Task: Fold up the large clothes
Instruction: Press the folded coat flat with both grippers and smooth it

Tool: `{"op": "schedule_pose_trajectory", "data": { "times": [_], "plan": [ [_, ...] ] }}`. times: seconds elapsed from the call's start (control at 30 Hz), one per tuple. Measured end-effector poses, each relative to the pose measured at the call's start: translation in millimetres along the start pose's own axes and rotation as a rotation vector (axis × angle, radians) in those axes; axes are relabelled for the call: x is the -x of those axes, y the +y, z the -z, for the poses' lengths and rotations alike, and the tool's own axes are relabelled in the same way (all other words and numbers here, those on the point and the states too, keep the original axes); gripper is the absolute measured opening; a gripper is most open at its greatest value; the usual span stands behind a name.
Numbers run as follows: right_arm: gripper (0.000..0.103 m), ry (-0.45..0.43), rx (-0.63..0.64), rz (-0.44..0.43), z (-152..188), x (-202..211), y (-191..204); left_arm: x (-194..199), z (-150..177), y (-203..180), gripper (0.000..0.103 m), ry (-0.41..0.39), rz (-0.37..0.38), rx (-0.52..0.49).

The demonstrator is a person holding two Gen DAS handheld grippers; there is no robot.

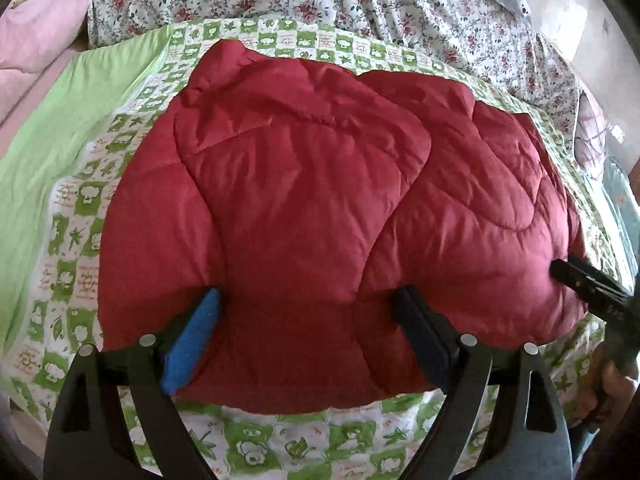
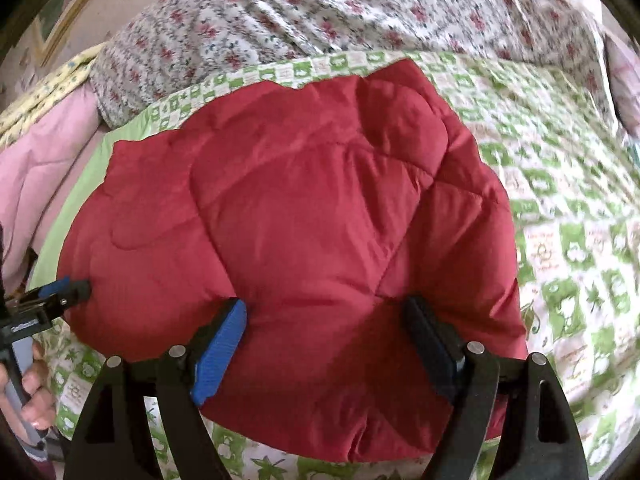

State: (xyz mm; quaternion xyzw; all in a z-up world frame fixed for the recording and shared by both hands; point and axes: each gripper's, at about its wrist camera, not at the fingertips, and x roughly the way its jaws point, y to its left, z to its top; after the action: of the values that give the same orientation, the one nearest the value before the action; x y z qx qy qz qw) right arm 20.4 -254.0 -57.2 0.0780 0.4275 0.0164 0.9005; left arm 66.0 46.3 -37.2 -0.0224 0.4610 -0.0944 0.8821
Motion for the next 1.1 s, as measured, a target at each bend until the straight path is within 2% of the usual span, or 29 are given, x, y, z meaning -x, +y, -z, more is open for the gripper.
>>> {"op": "schedule_pose_trajectory", "data": {
  "times": [0.13, 0.23, 0.37, 0.47, 0.57, 0.67, 0.77, 0.87, 1.1],
  "plan": [
    [0.082, -0.001, -0.006, 0.001, 1, 0, -3, 22, 1, 5, 0.090, -0.024, 0.030, 0.035],
    [0.082, -0.003, -0.010, -0.001, 4, 1, -2, 20, -1, 11, 0.090, -0.015, 0.032, 0.055],
    [0.082, -0.003, -0.007, 0.003, 4, 2, -2, -7, 2, 12, 0.090, 0.025, -0.023, 0.040],
    [0.082, -0.002, -0.013, 0.013, 4, 6, 1, -9, 1, 6, 0.091, 0.022, -0.059, 0.007],
    [0.083, -0.027, 0.015, 0.060, 2, 22, 15, -10, 0, 5, 0.091, 0.024, -0.063, -0.003],
    [0.084, -0.067, 0.068, 0.024, 1, 37, 35, -11, 2, 6, 0.091, 0.019, -0.064, -0.007],
    [0.084, -0.032, 0.108, -0.006, -2, 28, 49, -12, 2, 4, 0.091, 0.016, -0.081, -0.021],
    [0.086, -0.001, 0.110, 0.042, 1, 8, 44, -13, 2, 3, 0.091, 0.018, -0.079, -0.026],
    [0.087, -0.003, 0.056, 0.021, 6, 2, 20, -14, 4, 0, 0.092, 0.007, -0.095, -0.037]
  ]
}}
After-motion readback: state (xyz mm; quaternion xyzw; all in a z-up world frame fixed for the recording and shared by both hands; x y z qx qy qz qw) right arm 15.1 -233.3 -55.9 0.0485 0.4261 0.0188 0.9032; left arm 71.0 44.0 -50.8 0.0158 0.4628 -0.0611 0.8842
